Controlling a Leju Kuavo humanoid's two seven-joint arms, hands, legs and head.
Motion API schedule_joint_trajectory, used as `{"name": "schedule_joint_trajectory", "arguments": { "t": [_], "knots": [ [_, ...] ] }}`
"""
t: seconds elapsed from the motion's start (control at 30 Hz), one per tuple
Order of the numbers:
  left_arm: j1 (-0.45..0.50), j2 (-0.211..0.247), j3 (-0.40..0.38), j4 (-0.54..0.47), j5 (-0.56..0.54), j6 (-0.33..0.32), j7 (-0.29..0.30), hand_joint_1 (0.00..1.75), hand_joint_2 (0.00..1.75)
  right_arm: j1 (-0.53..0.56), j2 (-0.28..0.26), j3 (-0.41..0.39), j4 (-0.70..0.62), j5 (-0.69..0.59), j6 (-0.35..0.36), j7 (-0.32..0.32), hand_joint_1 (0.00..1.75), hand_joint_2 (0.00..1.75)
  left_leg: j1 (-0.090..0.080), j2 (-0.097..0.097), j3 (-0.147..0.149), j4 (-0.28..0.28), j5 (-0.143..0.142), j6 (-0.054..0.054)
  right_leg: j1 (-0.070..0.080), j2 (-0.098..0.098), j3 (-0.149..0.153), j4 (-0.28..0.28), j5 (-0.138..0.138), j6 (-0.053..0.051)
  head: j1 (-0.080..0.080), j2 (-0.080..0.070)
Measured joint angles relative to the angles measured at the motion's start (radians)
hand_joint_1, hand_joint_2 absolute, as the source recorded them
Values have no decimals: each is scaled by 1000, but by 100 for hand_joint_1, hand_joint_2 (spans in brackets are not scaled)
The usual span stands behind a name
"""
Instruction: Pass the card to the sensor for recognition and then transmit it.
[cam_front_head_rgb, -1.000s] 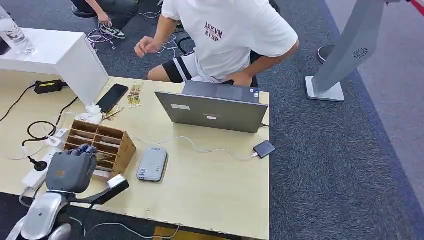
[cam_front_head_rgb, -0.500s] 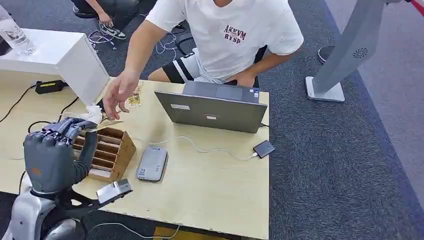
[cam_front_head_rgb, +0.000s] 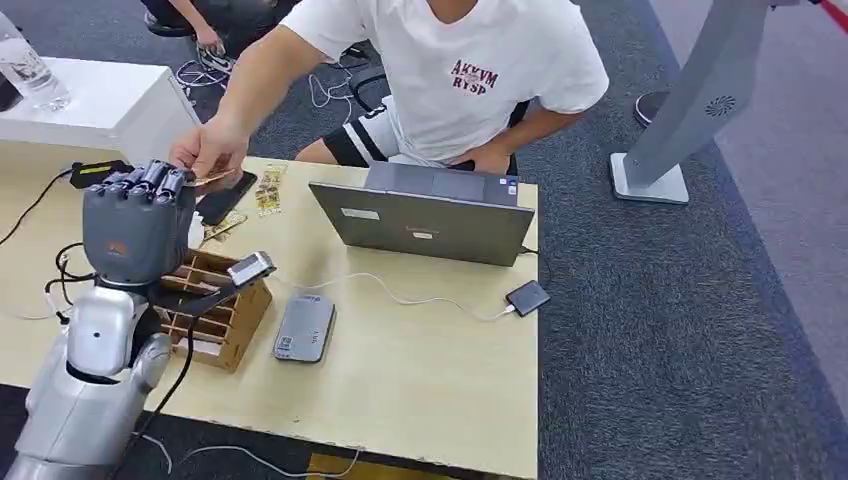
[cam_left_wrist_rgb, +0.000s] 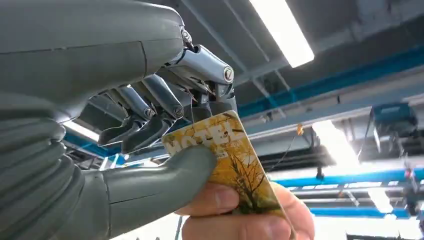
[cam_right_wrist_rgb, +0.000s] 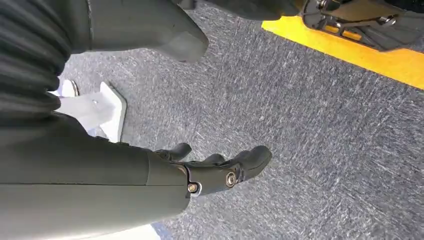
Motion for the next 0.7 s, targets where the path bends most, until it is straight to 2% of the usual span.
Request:
{"name": "schedule_joint_trajectory", "arguments": {
  "t": [0.27, 0.3, 0.33, 0.43, 0.53, 0.63, 0.7],
  "knots": [
    [-11, -5, 29, 77, 3, -11, 14, 175, 175, -2, -5, 5, 1, 2, 13, 13, 0, 175, 0, 0, -1, 0, 0, 0, 0, 0, 0, 0, 0, 0, 0, 0],
    [-11, -5, 32, 84, 3, -12, 14, 148, 175, -3, -7, 5, 1, 2, 15, 13, 0, 175, 0, 0, -1, 0, 0, 0, 0, 0, 0, 0, 0, 0, 0, 0],
    [-11, -5, 32, 87, 3, -12, 14, 0, 175, -3, -8, 5, 1, 1, 14, 13, 0, 175, 0, 0, -1, 0, 0, 0, 0, 0, 0, 0, 0, 0, 0, 0],
    [-9, -6, 36, 94, 6, -10, 24, 0, 175, -3, -9, 5, 1, 1, 18, 13, 0, 175, 0, 0, -1, 0, 0, 0, 0, 0, 0, 0, 0, 0, 0, 0],
    [18, -10, 44, 91, 19, 46, 13, 0, 175, -3, -10, 5, 1, -4, 17, 10, 0, 175, 0, 0, -1, 0, 0, 0, 0, 0, 0, 0, 0, 0, 0, 0],
    [93, -14, 60, 31, 83, 142, -40, 0, 175, 1, -10, 5, 1, -19, -2, 8, 0, 175, 0, 1, -1, 0, -1, 0, 0, 1, 0, 0, -1, 0, 0, 0],
    [169, -16, 78, -49, 182, 199, -119, 0, 175, 5, -10, 5, 1, -25, -12, 11, 0, 175, 0, 2, -1, 0, -3, -1, 0, 2, 0, 0, -2, 0, 0, 0]
  ]
}}
